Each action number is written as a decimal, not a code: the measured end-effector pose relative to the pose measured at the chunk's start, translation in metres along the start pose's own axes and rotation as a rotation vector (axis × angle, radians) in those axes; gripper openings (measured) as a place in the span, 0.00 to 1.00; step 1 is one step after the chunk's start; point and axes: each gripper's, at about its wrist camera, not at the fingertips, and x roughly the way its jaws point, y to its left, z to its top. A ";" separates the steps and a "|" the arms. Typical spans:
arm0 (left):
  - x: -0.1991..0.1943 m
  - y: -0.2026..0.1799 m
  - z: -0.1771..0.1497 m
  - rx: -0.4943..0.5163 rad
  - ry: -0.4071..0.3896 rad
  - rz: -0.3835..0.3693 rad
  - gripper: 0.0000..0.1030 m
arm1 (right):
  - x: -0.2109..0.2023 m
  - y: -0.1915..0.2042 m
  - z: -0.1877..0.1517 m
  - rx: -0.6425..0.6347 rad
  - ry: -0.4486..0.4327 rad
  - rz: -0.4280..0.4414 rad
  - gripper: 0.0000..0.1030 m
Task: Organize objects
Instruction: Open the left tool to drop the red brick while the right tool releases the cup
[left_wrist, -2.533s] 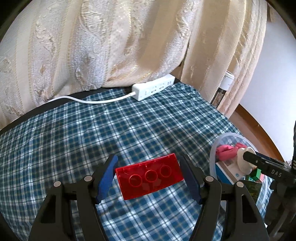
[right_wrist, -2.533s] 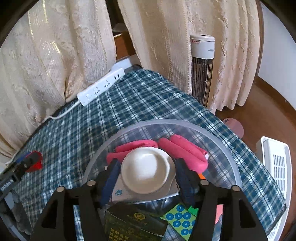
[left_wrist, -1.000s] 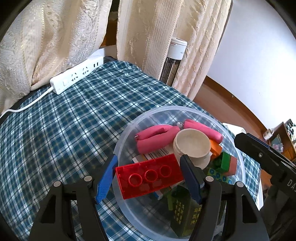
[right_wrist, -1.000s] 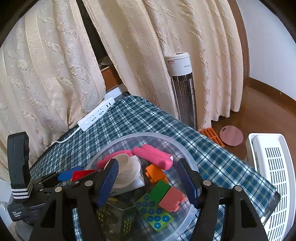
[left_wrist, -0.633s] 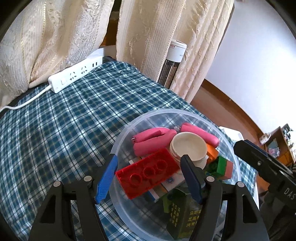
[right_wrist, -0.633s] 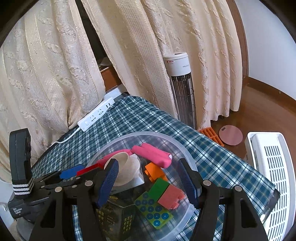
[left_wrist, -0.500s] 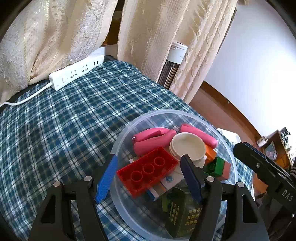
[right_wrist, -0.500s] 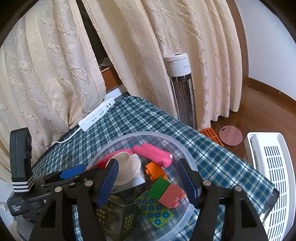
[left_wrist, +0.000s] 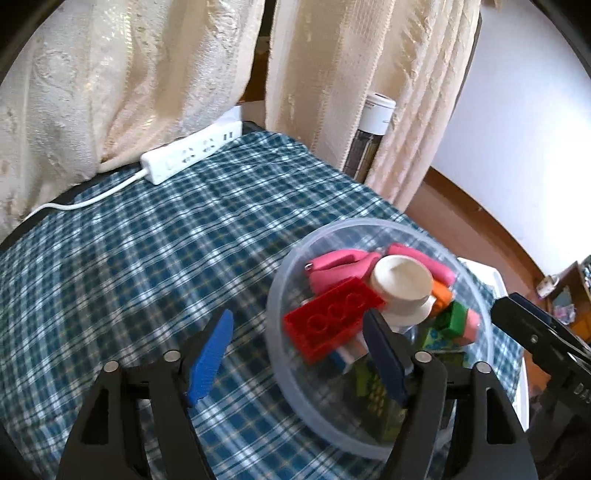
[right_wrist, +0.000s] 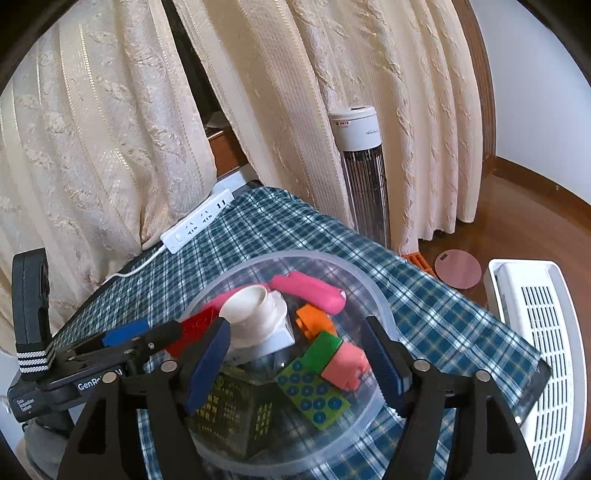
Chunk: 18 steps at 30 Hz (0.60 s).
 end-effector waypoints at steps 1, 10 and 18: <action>-0.002 0.000 -0.002 0.002 -0.004 0.008 0.74 | -0.001 0.000 -0.001 -0.003 0.003 -0.001 0.79; -0.028 -0.008 -0.019 0.028 -0.042 0.039 0.84 | -0.014 0.004 -0.020 -0.027 0.030 -0.014 0.82; -0.037 -0.011 -0.035 0.014 -0.005 -0.020 0.84 | -0.028 0.015 -0.035 -0.074 0.001 -0.068 0.95</action>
